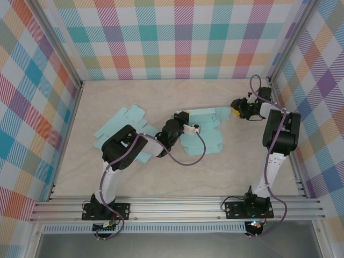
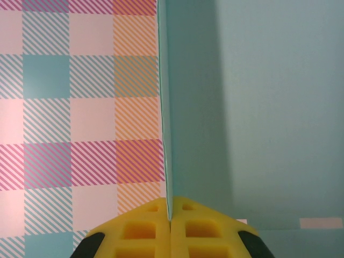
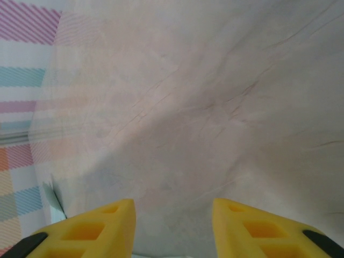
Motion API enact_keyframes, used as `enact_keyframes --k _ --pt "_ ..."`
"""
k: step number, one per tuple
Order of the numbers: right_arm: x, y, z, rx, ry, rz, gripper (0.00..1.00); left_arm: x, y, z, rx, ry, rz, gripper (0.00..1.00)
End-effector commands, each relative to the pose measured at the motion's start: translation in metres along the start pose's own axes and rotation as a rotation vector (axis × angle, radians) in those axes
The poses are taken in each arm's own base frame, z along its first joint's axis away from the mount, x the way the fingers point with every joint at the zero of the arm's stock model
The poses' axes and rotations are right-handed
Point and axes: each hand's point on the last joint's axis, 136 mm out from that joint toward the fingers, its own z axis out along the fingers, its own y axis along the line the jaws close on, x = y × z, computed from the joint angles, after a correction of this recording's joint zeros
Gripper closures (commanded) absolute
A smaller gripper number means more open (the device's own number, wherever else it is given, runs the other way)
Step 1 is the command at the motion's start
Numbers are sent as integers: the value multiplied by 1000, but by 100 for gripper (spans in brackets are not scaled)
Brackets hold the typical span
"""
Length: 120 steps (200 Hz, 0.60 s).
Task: Fold the paper box
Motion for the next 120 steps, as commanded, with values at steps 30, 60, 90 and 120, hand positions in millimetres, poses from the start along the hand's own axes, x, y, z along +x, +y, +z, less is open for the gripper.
enact_keyframes --k 30,60,90,120 --pt "35 23 -1 -75 68 -79 58 -12 -1 5 -25 -32 38 100" --pt "52 26 -14 -78 54 -104 58 -10 -3 6 -23 -29 56 100" --pt "71 29 -18 -75 60 -129 58 -10 -8 6 -28 -27 83 100" --pt "88 32 -13 -47 76 -168 58 -10 -12 6 -19 -34 104 100"
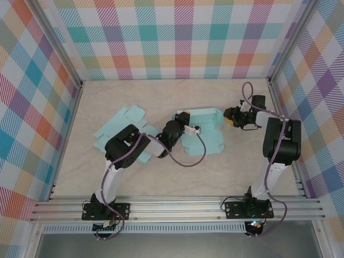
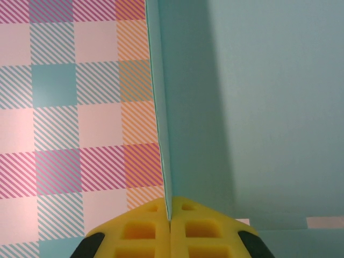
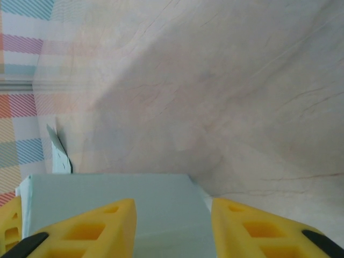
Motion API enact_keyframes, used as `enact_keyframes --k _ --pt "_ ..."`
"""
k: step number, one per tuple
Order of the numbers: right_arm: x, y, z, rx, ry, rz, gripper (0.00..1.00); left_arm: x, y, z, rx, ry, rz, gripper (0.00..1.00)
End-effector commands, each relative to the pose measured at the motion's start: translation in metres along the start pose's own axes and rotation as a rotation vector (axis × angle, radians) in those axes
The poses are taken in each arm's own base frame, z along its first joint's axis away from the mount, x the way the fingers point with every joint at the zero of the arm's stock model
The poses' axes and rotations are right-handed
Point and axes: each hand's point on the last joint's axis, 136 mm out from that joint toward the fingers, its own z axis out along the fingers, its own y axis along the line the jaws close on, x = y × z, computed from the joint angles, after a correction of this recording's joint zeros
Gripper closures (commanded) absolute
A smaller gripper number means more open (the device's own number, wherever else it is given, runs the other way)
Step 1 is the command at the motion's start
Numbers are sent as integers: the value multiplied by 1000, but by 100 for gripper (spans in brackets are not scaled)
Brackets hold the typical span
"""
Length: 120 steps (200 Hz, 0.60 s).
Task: Fold the paper box
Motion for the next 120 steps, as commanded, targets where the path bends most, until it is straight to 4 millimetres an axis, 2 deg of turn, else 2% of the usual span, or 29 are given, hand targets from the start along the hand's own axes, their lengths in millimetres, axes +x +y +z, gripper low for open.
enact_keyframes --k 1,80,120 --pt "10 13 2 -4 -1 -86 58 -9 -10 1 15 -29 48 100" --pt "37 19 -9 39 -46 -150 57 -8 -19 -2 30 -29 72 100" --pt "42 26 -1 37 -38 -217 56 -8 -19 -2 30 -32 70 100"
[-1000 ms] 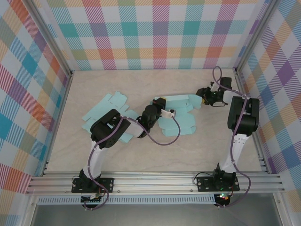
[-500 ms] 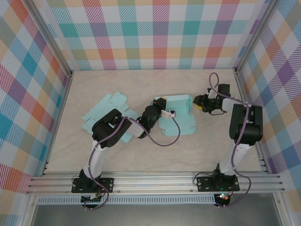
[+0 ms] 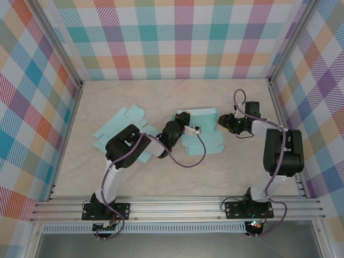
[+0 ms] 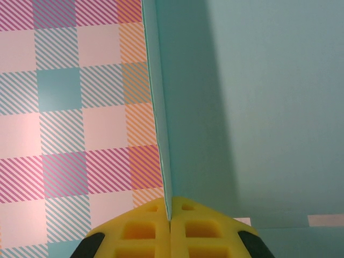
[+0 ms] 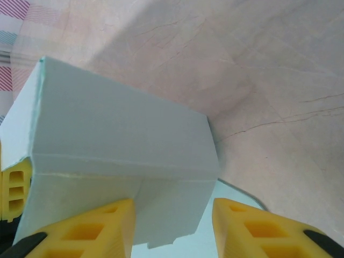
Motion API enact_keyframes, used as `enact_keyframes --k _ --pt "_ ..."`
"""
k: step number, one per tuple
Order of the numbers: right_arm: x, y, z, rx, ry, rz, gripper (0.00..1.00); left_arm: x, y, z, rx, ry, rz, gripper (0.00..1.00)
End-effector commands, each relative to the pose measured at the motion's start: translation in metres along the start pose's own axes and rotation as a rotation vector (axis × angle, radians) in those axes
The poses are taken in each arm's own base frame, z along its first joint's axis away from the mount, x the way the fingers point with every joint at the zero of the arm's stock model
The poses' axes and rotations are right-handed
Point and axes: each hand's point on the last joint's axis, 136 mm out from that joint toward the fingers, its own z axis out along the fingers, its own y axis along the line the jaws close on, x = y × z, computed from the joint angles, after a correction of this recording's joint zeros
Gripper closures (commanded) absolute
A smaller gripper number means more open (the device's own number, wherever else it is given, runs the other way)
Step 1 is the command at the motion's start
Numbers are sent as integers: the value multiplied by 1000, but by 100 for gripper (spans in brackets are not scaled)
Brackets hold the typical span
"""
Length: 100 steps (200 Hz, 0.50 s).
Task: Fold the paper box
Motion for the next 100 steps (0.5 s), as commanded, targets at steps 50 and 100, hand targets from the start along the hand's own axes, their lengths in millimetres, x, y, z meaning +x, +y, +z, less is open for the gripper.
enact_keyframes --k 50,100 --pt "0 19 20 41 -24 -184 53 -11 -23 -5 51 -43 40 100" --pt "-18 8 29 126 -86 -208 55 -12 -24 -8 62 -54 35 100"
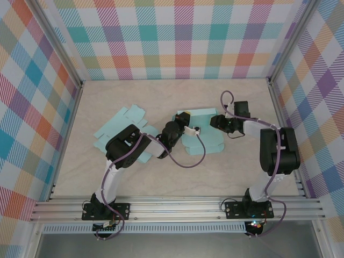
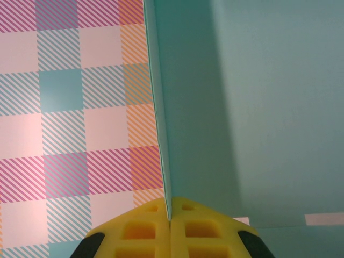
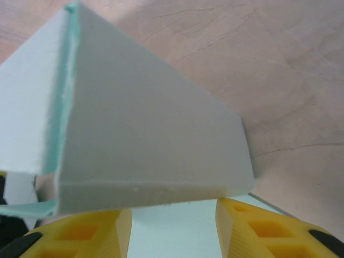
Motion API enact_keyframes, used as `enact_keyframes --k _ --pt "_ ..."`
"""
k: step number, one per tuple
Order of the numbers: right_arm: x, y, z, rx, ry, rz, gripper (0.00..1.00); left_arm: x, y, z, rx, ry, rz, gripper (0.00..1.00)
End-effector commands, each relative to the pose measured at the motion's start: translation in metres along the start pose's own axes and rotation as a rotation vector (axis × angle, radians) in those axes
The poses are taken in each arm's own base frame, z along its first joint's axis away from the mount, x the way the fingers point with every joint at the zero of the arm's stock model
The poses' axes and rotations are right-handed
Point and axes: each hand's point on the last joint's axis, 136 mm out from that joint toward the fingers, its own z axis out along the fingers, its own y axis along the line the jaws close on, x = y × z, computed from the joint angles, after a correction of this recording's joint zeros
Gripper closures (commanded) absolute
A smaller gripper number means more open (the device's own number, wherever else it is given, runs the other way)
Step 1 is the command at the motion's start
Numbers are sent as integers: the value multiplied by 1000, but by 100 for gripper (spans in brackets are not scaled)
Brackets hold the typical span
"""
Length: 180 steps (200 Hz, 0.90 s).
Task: Fold the paper box
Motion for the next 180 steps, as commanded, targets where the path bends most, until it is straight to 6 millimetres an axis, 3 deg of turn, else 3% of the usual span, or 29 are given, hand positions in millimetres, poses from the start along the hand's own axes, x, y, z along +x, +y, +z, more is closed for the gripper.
enact_keyframes --k 1,122,136,180 --pt "-24 -4 5 45 -80 -61 55 -11 -23 -7 64 -47 35 100" --pt "-54 3 13 116 -221 -188 54 -16 -27 -6 85 -73 33 100" --pt "-49 10 10 85 -210 -194 53 -14 -28 -5 91 -63 31 100" --pt "-17 9 -17 97 -176 -151 36 -2 -24 2 75 -18 14 100"
